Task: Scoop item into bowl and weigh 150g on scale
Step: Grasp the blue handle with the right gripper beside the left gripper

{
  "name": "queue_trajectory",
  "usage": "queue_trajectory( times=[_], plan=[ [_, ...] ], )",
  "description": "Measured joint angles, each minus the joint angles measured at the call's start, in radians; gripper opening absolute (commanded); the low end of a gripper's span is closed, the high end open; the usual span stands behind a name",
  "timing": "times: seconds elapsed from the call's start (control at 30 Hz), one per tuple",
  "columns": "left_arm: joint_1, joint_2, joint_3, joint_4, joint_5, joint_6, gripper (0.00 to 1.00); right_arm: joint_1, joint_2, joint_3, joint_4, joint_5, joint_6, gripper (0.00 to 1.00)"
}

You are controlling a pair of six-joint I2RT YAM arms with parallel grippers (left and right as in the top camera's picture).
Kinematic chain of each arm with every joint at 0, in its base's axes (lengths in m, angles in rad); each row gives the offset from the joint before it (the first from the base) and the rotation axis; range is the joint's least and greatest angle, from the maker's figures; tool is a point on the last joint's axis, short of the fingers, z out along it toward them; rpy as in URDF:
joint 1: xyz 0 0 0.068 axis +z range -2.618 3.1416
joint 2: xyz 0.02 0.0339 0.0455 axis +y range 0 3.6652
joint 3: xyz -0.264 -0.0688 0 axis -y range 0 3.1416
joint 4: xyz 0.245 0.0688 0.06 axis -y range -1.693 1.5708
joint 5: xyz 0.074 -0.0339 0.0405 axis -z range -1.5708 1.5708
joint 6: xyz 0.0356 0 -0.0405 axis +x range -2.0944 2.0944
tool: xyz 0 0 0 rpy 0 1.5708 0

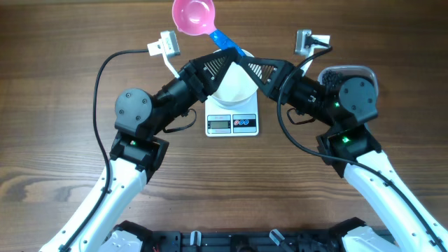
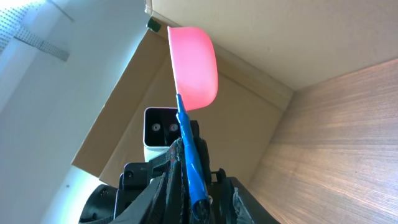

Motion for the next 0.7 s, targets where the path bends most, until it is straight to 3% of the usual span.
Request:
queue_trajectory(
  times=[0.37, 0.7],
  plan=[
    [0.0, 0.0, 0.0, 0.0, 0.0, -0.019, 0.04, 0.0, 0.0, 0.0, 0.0, 0.003, -0.001, 0.26],
    [0.0, 0.0, 0.0, 0.0, 0.008, -0.034, 0.04, 0.0, 0.0, 0.0, 0.0, 0.004, 0.002, 0.14]
  ],
)
